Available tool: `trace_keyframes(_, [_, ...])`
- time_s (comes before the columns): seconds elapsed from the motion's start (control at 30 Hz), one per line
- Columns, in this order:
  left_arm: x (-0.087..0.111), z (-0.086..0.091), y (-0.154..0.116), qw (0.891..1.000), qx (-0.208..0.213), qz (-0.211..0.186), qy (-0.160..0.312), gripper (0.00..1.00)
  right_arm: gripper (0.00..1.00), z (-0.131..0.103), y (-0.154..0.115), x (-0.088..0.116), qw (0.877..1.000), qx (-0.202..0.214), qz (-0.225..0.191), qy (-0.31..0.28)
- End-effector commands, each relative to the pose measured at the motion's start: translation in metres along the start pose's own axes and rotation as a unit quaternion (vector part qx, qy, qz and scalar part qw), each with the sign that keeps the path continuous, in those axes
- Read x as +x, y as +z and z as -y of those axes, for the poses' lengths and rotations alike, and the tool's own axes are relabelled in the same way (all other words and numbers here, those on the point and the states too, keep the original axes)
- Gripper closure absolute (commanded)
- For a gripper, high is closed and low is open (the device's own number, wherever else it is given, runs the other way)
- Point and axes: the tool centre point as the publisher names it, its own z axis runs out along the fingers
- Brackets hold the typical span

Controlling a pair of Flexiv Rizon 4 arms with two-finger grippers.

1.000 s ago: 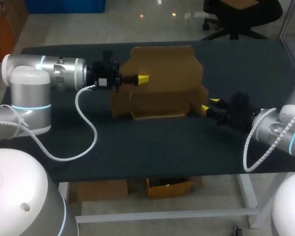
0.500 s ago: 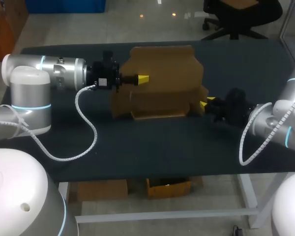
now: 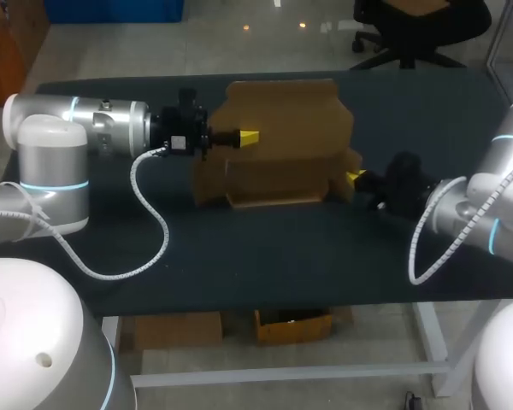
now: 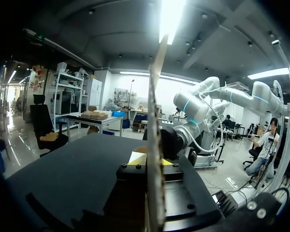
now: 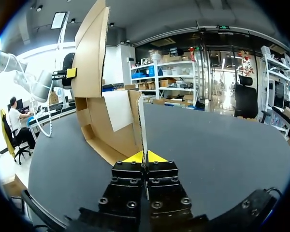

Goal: Assemble the packaging by folding the flat box into shape, placing the metal phone stand inside, and closing the box properly

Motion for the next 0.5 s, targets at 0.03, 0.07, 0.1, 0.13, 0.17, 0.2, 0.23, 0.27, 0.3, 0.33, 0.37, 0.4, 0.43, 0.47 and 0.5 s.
trace_keyframes(0.03, [-0.0001, -0.0035, -0.0009, 1.0, 0.0, -0.001, 0.0, 1.0, 1.0, 0.0031, 0.0039, 0.0029, 1.0, -0.001, 0.002, 0.001])
trace_keyframes(0.07, [-0.0001, -0.0035, -0.0009, 1.0, 0.0, -0.001, 0.0, 1.0, 1.0, 0.0033, 0.004, 0.0032, 1.0, -0.001, 0.003, 0.002])
trace_keyframes(0.1, [-0.0001, -0.0035, -0.0009, 1.0, 0.0, -0.001, 0.0, 1.0, 1.0, 0.0035, 0.004, 0.0046, 1.0, -0.001, 0.003, 0.002])
trace_keyframes(0.13, [-0.0001, -0.0035, -0.0009, 1.0, 0.0, -0.001, 0.0, 1.0, 1.0, 0.0035, 0.0038, 0.0054, 1.0, -0.001, 0.004, 0.002])
trace_keyframes(0.17, [-0.0001, -0.0035, -0.0009, 1.0, 0.0, -0.001, 0.0, 1.0, 1.0, 0.0034, 0.0036, 0.0053, 1.0, -0.002, 0.005, 0.002])
trace_keyframes(0.2, [-0.0001, -0.0035, -0.0009, 1.0, 0.0, -0.001, 0.0, 1.0, 1.0, 0.0033, 0.0036, 0.0052, 1.0, -0.002, 0.006, 0.002])
trace_keyframes(0.23, [-0.0001, -0.0035, -0.0009, 1.0, 0.0, -0.001, 0.0, 1.0, 1.0, 0.0029, 0.0032, 0.0061, 1.0, -0.002, 0.006, 0.002])
trace_keyframes(0.27, [-0.0001, -0.0035, -0.0009, 1.0, 0.0, -0.001, 0.0, 1.0, 1.0, 0.0027, 0.003, 0.007, 1.0, -0.002, 0.007, 0.002])
trace_keyframes(0.3, [-0.0001, -0.0035, -0.0009, 1.0, 0.0, -0.001, 0.0, 1.0, 1.0, 0.0026, 0.0029, 0.0072, 1.0, -0.002, 0.008, 0.002])
trace_keyframes(0.33, [-0.0001, -0.0035, -0.0009, 1.0, 0.0, -0.001, 0.0, 1.0, 1.0, 0.0025, 0.0027, 0.0075, 1.0, -0.002, 0.009, 0.002])
trace_keyframes(0.37, [-0.0001, -0.0035, -0.0009, 1.0, 0.0, -0.001, 0.0, 1.0, 1.0, 0.0024, 0.0021, 0.008, 1.0, -0.003, 0.01, 0.003])
trace_keyframes(0.4, [-0.0001, -0.0035, -0.0009, 1.0, 0.0, -0.001, 0.0, 1.0, 1.0, 0.0023, 0.0017, 0.0085, 1.0, -0.003, 0.01, 0.003])
trace_keyframes(0.43, [-0.0001, -0.0035, -0.0009, 1.0, 0.0, -0.001, 0.0, 1.0, 1.0, 0.0022, 0.0016, 0.0087, 1.0, -0.003, 0.011, 0.003])
trace_keyframes(0.47, [-0.0001, -0.0035, -0.0009, 1.0, 0.0, -0.001, 0.0, 1.0, 1.0, 0.0021, 0.0016, 0.0086, 1.0, -0.003, 0.012, 0.003])
trace_keyframes(0.5, [-0.0001, -0.0035, -0.0009, 1.0, 0.0, -0.001, 0.0, 1.0, 1.0, 0.0015, 0.0014, 0.0098, 1.0, -0.003, 0.012, 0.003])
